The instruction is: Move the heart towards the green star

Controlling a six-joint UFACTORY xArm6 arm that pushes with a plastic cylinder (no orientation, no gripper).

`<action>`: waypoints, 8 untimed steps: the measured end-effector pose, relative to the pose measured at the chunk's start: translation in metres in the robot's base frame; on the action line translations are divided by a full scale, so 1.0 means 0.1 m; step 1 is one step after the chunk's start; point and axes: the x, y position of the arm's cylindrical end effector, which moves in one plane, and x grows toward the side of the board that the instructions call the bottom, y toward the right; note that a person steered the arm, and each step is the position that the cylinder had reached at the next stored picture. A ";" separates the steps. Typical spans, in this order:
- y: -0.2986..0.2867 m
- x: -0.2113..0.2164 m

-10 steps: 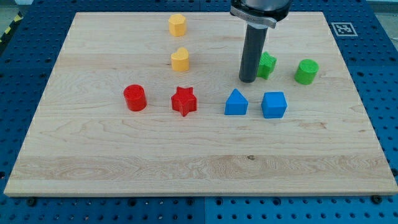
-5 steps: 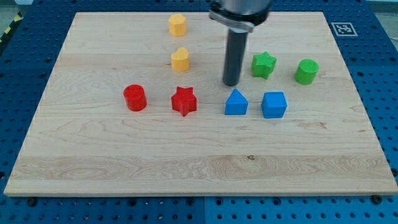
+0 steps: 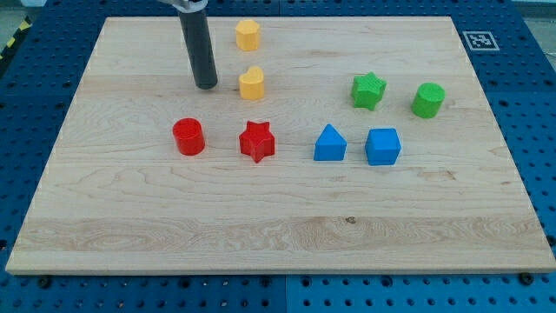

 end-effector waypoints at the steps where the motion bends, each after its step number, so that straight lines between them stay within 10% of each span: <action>1: 0.09 0.02; 8: 1.40 0.38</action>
